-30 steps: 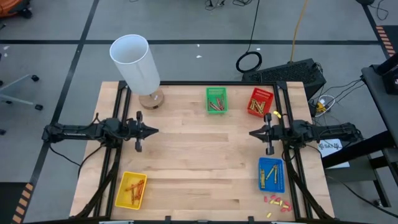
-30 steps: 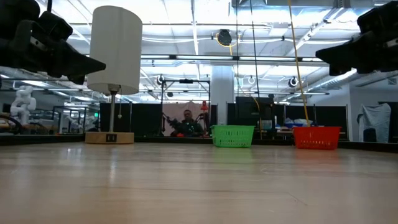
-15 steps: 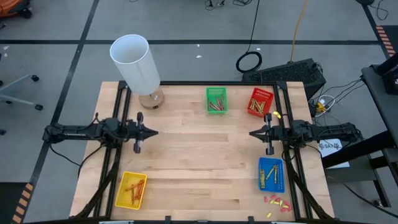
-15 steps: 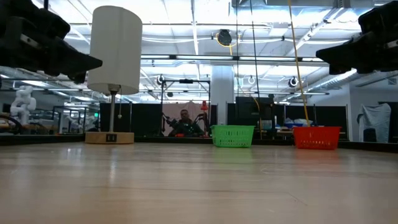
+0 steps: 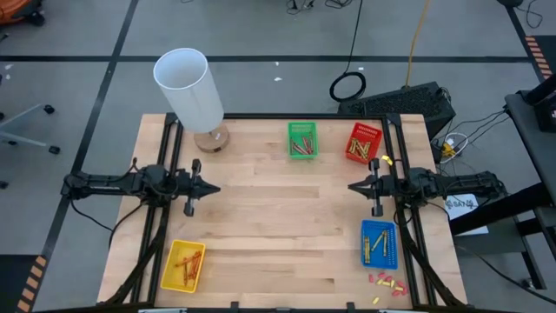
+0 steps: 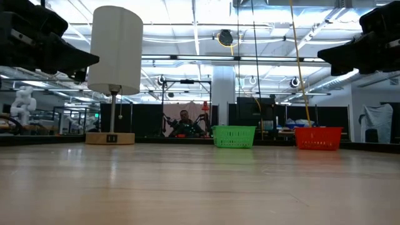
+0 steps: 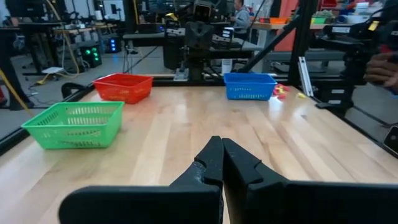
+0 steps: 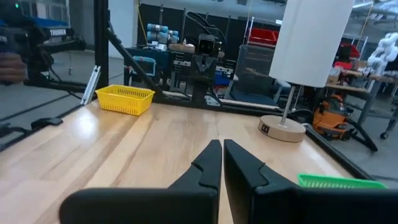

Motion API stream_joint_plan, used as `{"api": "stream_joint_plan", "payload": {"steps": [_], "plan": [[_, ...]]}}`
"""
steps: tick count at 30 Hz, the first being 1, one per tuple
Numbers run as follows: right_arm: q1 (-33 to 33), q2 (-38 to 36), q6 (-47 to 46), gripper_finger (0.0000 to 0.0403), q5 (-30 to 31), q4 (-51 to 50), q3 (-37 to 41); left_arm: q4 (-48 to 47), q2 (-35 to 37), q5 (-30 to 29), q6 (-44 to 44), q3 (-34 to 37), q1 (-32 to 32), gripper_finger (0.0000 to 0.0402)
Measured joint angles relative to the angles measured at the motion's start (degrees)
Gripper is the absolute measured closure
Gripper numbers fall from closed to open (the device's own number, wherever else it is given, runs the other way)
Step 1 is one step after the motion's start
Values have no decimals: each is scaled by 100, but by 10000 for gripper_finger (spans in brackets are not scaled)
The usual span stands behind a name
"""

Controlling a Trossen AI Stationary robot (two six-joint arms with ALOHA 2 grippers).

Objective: Sort crayons
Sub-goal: Return to Home Position

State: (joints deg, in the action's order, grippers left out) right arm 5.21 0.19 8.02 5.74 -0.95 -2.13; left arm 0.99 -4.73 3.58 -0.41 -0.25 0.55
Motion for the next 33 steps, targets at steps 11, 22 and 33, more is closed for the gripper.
{"api": "stream_joint_plan", "payload": {"steps": [11, 22, 33], "plan": [[4, 0, -308, 399, -306, -46, 0, 7, -9, -11, 109, 0, 148, 402], [4, 26, -391, 399, -438, -99, 0, 20, -11, -28, 160, 0, 148, 402], [4, 24, -392, 399, -426, 284, 0, 20, -11, -40, 156, 0, 148, 402]]}}
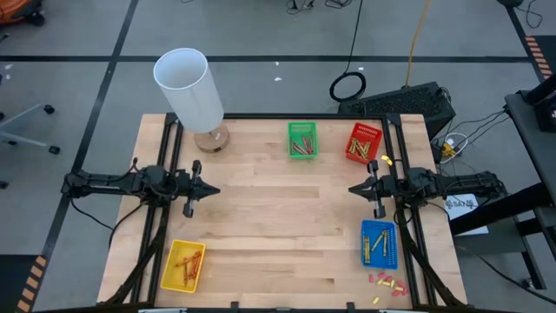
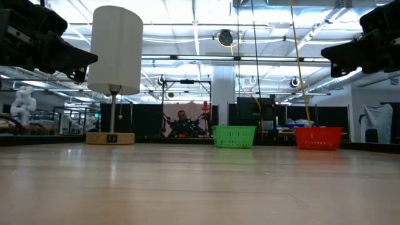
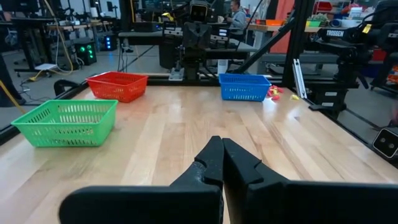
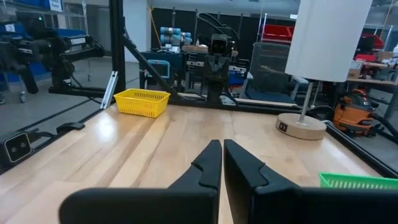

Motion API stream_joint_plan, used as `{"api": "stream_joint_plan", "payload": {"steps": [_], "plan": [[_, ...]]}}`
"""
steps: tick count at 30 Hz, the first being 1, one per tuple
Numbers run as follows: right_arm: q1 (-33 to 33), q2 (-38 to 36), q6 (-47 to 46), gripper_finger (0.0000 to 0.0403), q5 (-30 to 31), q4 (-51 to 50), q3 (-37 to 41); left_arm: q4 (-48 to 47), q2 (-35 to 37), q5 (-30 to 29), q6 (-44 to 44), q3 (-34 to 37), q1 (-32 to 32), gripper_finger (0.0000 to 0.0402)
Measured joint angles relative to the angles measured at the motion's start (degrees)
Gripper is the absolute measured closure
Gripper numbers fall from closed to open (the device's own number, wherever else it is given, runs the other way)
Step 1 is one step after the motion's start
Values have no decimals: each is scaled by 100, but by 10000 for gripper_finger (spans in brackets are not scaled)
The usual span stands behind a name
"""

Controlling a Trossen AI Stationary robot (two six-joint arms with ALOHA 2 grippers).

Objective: Sort crayons
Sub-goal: Return to Home Position

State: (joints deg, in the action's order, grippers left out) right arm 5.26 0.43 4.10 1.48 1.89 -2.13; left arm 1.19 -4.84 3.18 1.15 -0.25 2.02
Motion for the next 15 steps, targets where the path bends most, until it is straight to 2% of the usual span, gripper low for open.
{"api": "stream_joint_plan", "payload": {"steps": [15], "plan": [[0, 0, 0, 399, 0, 46, 0, 0, 0, 0, -3, 0, 0, 402]]}}
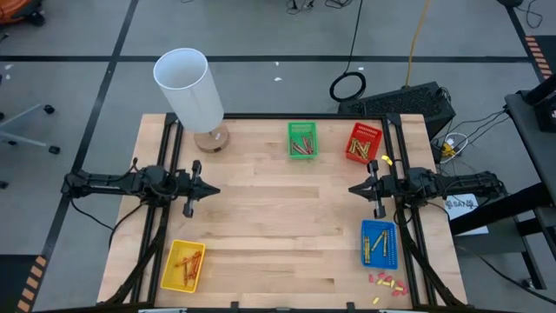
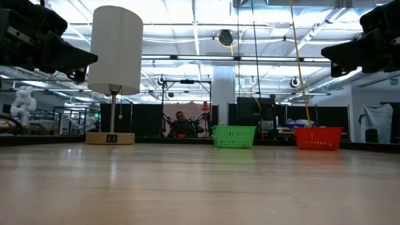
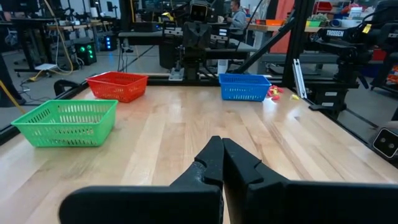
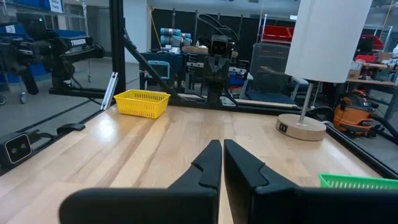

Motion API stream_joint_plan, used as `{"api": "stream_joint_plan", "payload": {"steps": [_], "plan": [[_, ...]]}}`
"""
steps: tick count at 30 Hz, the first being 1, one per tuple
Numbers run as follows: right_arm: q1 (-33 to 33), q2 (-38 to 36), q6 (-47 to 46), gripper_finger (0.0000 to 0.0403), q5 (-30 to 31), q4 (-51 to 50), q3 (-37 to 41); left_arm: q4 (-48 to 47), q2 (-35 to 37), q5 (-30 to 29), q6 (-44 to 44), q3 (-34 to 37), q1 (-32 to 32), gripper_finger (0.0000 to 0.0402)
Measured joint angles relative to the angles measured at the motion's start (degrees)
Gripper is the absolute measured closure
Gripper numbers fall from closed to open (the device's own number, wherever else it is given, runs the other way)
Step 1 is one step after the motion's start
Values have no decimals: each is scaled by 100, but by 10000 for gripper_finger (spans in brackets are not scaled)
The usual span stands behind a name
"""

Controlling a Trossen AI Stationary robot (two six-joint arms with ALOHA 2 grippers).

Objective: Sort crayons
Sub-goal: Return to Home Position

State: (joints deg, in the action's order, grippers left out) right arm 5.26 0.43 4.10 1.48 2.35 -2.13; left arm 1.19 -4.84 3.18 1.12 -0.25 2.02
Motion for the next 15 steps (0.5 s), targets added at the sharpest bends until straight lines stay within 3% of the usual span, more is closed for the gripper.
{"api": "stream_joint_plan", "payload": {"steps": [15], "plan": [[0, 0, 0, 399, -2, 33, 0, 0, 0, -1, -2, 0, -1, 402]]}}
